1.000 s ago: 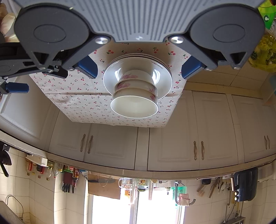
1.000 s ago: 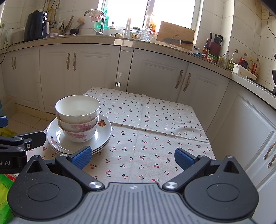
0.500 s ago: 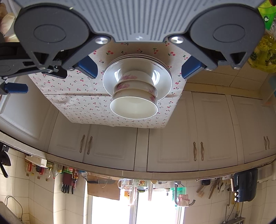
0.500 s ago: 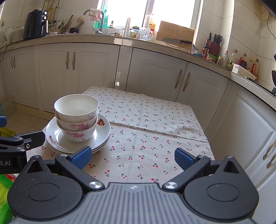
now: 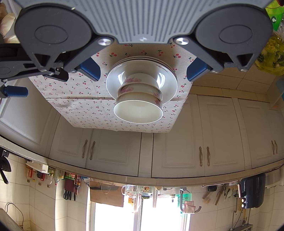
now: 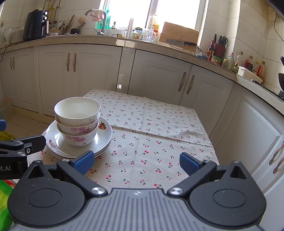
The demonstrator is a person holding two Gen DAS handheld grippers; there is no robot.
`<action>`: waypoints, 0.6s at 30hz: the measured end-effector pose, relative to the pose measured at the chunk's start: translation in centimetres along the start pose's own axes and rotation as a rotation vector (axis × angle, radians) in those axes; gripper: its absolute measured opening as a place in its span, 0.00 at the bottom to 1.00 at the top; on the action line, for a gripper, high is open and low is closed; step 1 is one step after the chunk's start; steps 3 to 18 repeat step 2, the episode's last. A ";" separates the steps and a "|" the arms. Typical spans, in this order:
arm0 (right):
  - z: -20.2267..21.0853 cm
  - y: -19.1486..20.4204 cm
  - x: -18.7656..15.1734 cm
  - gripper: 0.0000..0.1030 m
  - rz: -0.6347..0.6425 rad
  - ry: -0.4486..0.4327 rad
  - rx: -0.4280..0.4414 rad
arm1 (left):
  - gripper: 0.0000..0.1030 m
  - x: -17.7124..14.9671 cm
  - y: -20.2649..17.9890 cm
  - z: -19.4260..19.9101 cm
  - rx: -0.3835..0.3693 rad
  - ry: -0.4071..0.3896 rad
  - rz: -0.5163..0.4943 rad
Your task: Organize plates and bowls
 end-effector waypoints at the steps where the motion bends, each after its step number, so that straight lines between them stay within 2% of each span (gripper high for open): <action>1: 0.0 0.0 0.0 1.00 0.000 0.000 0.000 | 0.99 0.0 0.0 0.0 0.000 -0.001 -0.001; 18: 0.0 0.0 0.0 1.00 0.000 0.000 0.001 | 0.99 0.0 0.0 0.0 0.000 0.000 -0.001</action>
Point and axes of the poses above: each gripper's, at about its wrist camera, not at the fingertips, and z roughly against the way its jaws point, y to its left, x to its top, the point moved 10 cm from there along -z, roughly the way its jaws point, and after that the axes turned 6 degrees about -z, right-handed, at the moved point
